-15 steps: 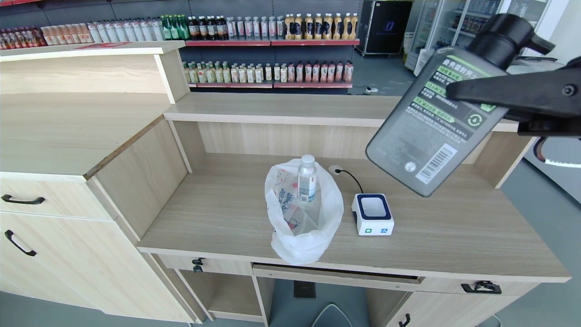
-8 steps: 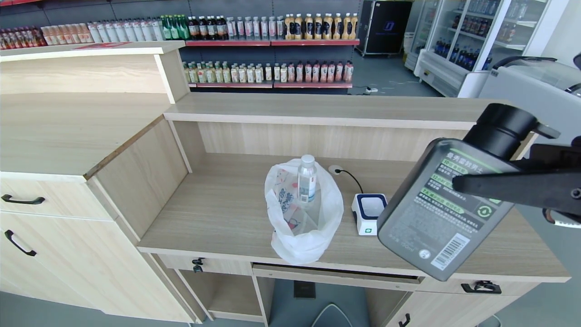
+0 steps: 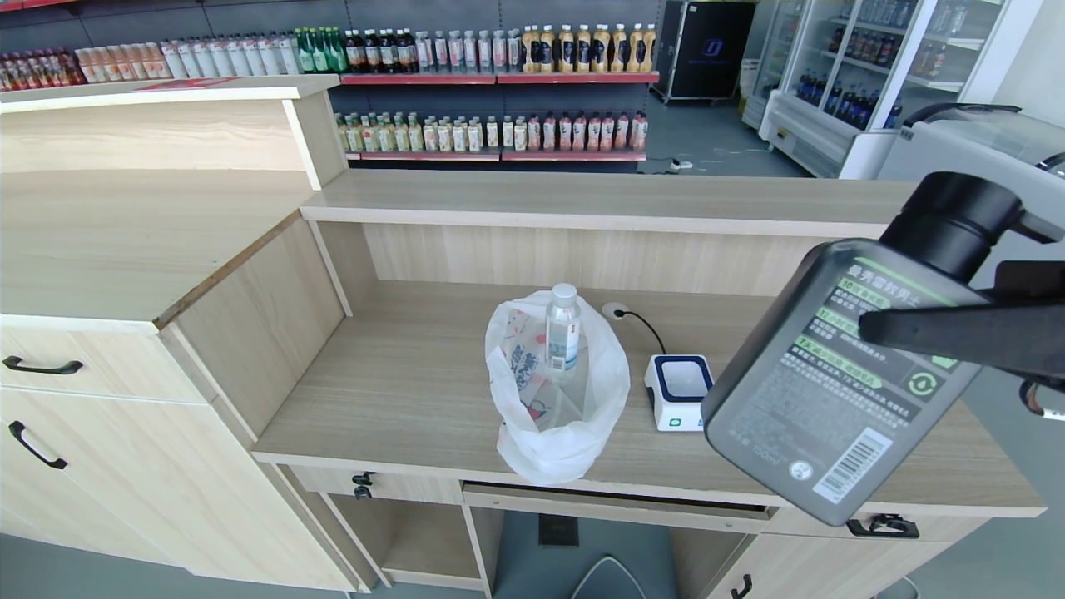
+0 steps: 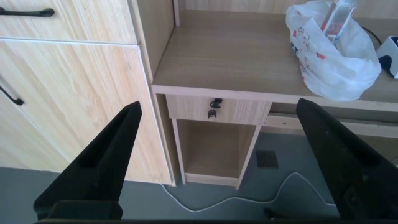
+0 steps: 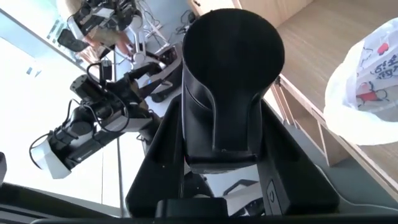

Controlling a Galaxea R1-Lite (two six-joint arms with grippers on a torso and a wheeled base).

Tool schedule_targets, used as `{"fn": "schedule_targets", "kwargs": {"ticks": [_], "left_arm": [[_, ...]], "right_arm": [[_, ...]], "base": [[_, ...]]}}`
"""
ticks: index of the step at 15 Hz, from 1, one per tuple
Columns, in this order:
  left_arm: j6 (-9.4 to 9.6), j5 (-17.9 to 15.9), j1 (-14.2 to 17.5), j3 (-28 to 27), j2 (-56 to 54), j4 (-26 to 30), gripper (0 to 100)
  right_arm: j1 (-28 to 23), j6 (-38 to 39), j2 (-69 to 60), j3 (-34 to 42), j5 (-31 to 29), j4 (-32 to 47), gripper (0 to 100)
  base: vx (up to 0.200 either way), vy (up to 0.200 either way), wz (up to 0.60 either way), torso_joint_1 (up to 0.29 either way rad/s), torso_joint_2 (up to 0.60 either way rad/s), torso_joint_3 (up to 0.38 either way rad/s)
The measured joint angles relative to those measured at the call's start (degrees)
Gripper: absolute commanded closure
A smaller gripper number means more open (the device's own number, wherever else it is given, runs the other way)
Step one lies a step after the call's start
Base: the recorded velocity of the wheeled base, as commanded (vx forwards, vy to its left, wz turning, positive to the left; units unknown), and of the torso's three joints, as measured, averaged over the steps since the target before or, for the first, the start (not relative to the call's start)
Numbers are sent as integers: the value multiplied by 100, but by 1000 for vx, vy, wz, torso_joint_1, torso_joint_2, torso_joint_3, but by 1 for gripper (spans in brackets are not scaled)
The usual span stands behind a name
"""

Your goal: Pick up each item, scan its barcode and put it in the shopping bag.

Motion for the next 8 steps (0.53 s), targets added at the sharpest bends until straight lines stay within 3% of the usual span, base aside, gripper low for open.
{"fn": "schedule_targets", "kwargs": {"ticks": [8], "left_arm": [[2,0,0,0,0,0,0]], "right_arm": [[-11,5,-212,262,-40,1,100]], "base": [[0,0,0,0,0,0]]}}
